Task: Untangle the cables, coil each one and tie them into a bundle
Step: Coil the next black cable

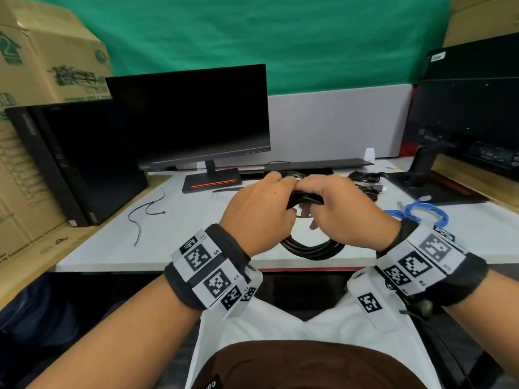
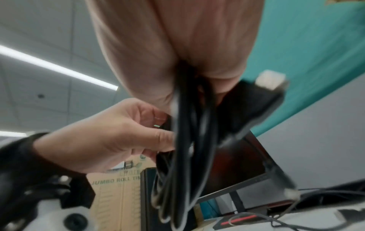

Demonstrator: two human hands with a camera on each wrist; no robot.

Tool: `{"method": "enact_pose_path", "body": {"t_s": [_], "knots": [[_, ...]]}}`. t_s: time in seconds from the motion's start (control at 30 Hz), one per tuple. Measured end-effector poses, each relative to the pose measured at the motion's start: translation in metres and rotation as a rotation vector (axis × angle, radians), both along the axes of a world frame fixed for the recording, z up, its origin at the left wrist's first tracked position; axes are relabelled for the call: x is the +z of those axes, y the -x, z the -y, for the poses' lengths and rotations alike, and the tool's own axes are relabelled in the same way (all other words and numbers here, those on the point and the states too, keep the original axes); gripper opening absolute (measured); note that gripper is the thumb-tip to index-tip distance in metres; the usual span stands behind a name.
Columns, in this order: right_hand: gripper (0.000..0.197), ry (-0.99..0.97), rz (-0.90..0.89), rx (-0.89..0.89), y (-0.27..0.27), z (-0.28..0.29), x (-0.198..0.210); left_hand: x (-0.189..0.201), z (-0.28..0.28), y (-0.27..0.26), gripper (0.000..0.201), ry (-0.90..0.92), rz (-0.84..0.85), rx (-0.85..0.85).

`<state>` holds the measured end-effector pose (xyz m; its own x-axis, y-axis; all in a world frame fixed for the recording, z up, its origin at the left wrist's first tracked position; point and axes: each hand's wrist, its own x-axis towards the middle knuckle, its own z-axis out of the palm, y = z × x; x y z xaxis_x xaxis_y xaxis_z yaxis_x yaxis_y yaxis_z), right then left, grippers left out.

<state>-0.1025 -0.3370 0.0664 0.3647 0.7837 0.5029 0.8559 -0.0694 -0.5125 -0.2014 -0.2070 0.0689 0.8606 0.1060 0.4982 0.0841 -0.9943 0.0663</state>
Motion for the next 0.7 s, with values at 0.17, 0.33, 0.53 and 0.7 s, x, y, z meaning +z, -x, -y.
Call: {"method": "enact_pose_path", "body": {"t_s": [0.17,0.33,0.53,0.7], "knots": [[0.049,-0.126,-0.167,0.151,0.001,-0.001,-0.003,0.003,-0.009,-0.005,0.021,0.202,0.06,0.042],[0.032,0.021,0.238,-0.149,-0.003,-0.001,-0.004,-0.002,-0.021,-0.009,0.015,0.301,0.177,0.103],[0.045,0.152,0.272,-0.267,-0.005,-0.003,-0.012,0.011,-0.022,-0.005,0.023,0.561,0.091,-0.111],[0.038,0.083,0.031,0.009,-0.003,-0.005,-0.003,0.015,-0.009,0.008,0.014,0.822,-0.021,-0.447]]}}
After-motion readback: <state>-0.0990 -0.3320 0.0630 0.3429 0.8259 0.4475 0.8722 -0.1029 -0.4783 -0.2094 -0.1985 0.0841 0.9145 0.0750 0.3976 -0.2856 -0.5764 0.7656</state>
